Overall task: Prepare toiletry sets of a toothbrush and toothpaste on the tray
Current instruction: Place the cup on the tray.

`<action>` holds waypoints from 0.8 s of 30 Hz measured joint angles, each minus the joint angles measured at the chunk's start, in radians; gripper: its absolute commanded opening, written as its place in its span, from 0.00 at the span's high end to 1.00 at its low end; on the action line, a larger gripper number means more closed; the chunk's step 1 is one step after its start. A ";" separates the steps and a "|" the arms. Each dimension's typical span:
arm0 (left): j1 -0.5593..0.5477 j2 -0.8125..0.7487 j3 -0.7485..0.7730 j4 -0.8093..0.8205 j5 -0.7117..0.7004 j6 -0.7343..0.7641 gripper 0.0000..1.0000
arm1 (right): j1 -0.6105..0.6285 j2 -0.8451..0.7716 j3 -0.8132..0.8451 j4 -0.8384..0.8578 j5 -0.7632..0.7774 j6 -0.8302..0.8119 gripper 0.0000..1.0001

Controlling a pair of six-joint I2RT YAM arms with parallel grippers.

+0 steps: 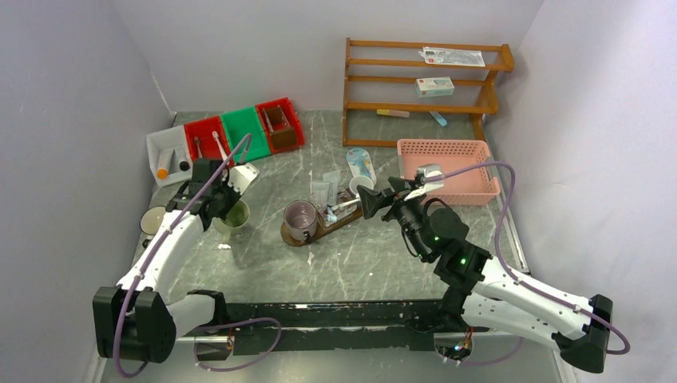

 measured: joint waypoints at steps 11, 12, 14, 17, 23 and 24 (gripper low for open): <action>0.012 0.036 -0.011 0.012 0.034 0.014 0.74 | 0.000 0.008 -0.008 -0.003 -0.004 -0.005 0.08; 0.013 0.036 -0.012 0.018 0.034 0.014 0.74 | 0.000 0.011 -0.008 -0.003 -0.006 -0.005 0.07; 0.013 0.036 -0.014 0.028 0.031 0.018 0.73 | 0.000 0.014 -0.008 -0.003 -0.007 -0.005 0.07; 0.013 0.038 -0.017 0.038 0.023 0.026 0.68 | 0.000 0.015 -0.008 -0.003 -0.008 -0.005 0.08; 0.013 0.043 -0.023 0.056 -0.008 0.032 0.58 | 0.000 0.015 -0.008 -0.003 -0.008 -0.008 0.07; 0.013 0.043 -0.025 0.059 -0.014 0.032 0.58 | 0.000 0.015 -0.008 -0.003 -0.009 -0.009 0.07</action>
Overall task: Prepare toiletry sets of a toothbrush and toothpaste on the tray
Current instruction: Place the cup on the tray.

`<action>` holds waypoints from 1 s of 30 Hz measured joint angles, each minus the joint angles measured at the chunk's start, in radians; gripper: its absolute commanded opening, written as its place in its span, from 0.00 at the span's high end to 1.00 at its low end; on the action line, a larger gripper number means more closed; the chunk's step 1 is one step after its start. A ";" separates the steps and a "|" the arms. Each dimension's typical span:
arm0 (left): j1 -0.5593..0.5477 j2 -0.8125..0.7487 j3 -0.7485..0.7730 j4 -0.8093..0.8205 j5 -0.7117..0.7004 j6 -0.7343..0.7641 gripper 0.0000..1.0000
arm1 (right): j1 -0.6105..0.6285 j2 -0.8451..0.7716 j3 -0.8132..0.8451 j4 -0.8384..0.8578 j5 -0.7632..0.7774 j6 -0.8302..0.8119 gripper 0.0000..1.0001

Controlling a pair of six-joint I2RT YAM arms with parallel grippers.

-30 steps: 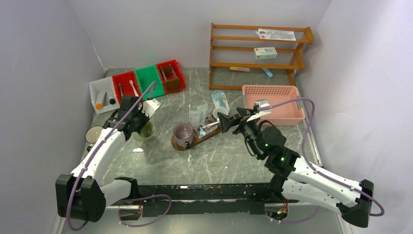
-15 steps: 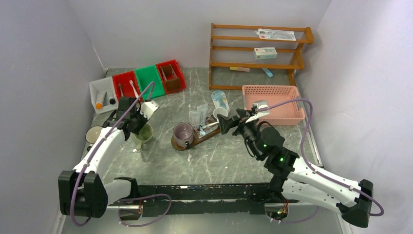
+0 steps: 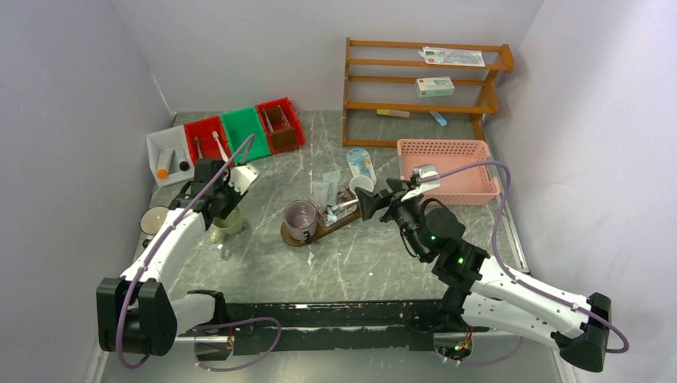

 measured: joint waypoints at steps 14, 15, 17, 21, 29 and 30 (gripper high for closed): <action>0.000 -0.139 0.007 0.005 -0.100 -0.072 0.39 | 0.000 0.000 0.000 0.000 -0.014 -0.002 0.07; 0.000 -0.139 0.023 0.003 -0.102 -0.091 0.38 | 0.000 0.000 0.000 0.000 -0.014 -0.002 0.07; 0.000 -0.136 0.073 -0.010 -0.103 -0.148 0.40 | 0.000 0.001 0.000 0.000 -0.014 -0.002 0.07; 0.000 -0.108 0.173 -0.034 -0.095 -0.279 0.41 | 0.000 0.013 0.000 -0.001 -0.014 -0.002 0.07; 0.000 -0.032 0.158 -0.059 -0.069 -0.557 0.41 | 0.000 0.035 0.000 -0.001 -0.013 -0.003 0.07; 0.000 -0.021 0.148 -0.059 -0.066 -0.592 0.42 | 0.000 0.038 0.000 -0.001 -0.013 -0.003 0.07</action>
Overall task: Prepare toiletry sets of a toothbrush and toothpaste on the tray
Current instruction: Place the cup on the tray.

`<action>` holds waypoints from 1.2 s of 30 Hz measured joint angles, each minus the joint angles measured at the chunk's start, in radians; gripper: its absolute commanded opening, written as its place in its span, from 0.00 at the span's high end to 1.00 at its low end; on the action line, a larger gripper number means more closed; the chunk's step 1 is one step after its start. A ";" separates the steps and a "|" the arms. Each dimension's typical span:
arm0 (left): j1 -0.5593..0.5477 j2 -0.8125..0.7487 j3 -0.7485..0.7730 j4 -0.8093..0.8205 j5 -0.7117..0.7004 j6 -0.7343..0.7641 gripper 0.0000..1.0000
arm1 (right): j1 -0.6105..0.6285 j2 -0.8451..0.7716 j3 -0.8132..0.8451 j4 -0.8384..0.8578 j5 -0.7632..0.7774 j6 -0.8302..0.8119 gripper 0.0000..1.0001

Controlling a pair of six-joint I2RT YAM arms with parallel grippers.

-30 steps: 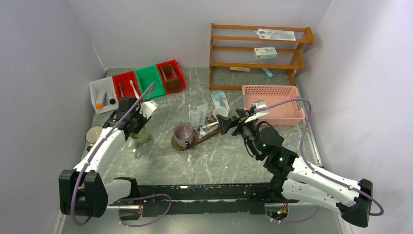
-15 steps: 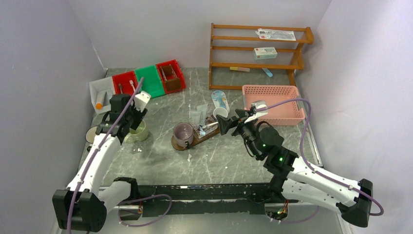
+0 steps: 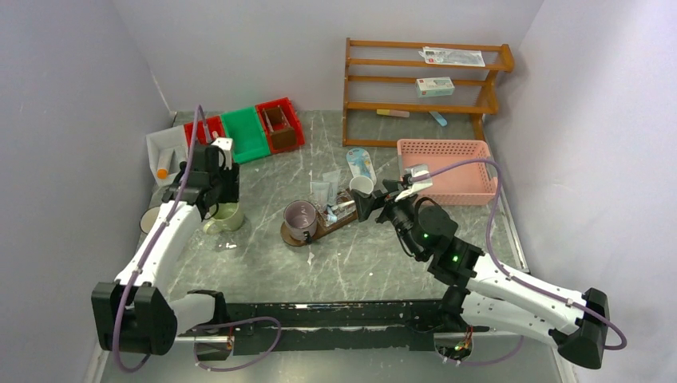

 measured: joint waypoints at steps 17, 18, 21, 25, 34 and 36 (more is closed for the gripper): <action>0.000 0.196 -0.092 0.100 0.000 -0.381 0.85 | 0.000 0.023 0.000 0.000 0.015 -0.004 0.07; -0.002 0.200 -0.092 0.106 -0.002 -0.394 0.88 | 0.000 0.023 0.000 0.000 0.016 -0.004 0.07; -0.003 0.200 -0.092 0.106 -0.029 -0.429 0.95 | 0.000 0.023 0.000 0.000 0.020 -0.005 0.07; -0.009 0.174 -0.089 0.084 -0.087 -0.488 0.95 | 0.000 0.023 0.000 0.000 0.027 -0.008 0.07; -0.011 0.108 -0.090 -0.047 -0.162 -0.666 0.95 | 0.000 0.038 0.000 0.000 0.026 -0.008 0.07; -0.012 0.142 -0.082 -0.081 -0.187 -0.709 0.95 | 0.000 0.038 0.000 0.000 0.026 -0.008 0.07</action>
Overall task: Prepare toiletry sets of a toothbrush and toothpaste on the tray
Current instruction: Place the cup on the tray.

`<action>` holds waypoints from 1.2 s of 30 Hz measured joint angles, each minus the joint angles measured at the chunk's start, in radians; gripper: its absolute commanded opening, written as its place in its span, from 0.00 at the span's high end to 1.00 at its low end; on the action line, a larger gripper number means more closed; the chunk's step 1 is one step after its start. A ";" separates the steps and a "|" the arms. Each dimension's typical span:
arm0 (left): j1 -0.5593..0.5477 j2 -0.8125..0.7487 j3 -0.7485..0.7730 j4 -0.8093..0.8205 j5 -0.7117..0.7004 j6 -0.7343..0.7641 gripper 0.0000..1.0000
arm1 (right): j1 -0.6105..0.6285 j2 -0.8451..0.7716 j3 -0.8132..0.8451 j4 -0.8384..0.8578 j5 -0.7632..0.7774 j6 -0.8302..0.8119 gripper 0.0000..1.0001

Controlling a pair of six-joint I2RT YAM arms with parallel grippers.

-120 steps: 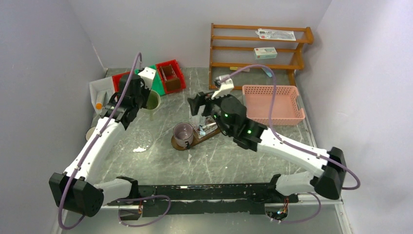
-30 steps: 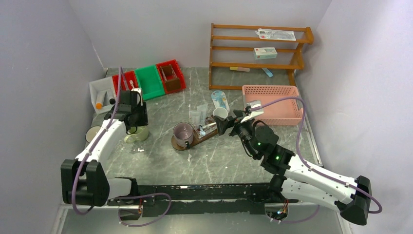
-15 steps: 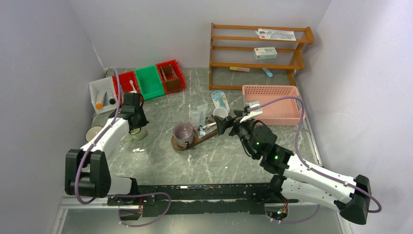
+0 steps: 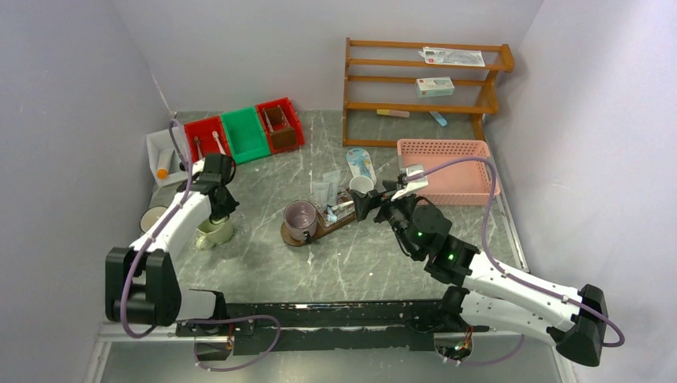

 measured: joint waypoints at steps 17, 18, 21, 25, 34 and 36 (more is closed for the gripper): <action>-0.098 0.200 0.160 -0.164 -0.216 -0.308 0.93 | 0.000 -0.003 0.000 -0.001 0.007 -0.002 0.07; -0.100 0.198 0.160 -0.169 -0.218 -0.321 0.93 | 0.000 -0.003 0.000 -0.001 0.008 -0.002 0.07; -0.102 0.184 0.152 -0.179 -0.218 -0.347 0.87 | 0.000 -0.003 0.000 -0.001 0.008 -0.002 0.07; -0.103 0.161 0.138 -0.201 -0.220 -0.372 0.84 | 0.000 -0.003 0.000 -0.001 0.007 -0.002 0.07; -0.103 0.158 0.132 -0.197 -0.236 -0.385 0.86 | 0.000 -0.003 0.000 -0.001 0.007 -0.002 0.07; -0.103 0.154 0.129 -0.193 -0.237 -0.386 0.85 | 0.000 -0.003 0.000 -0.001 0.007 -0.002 0.07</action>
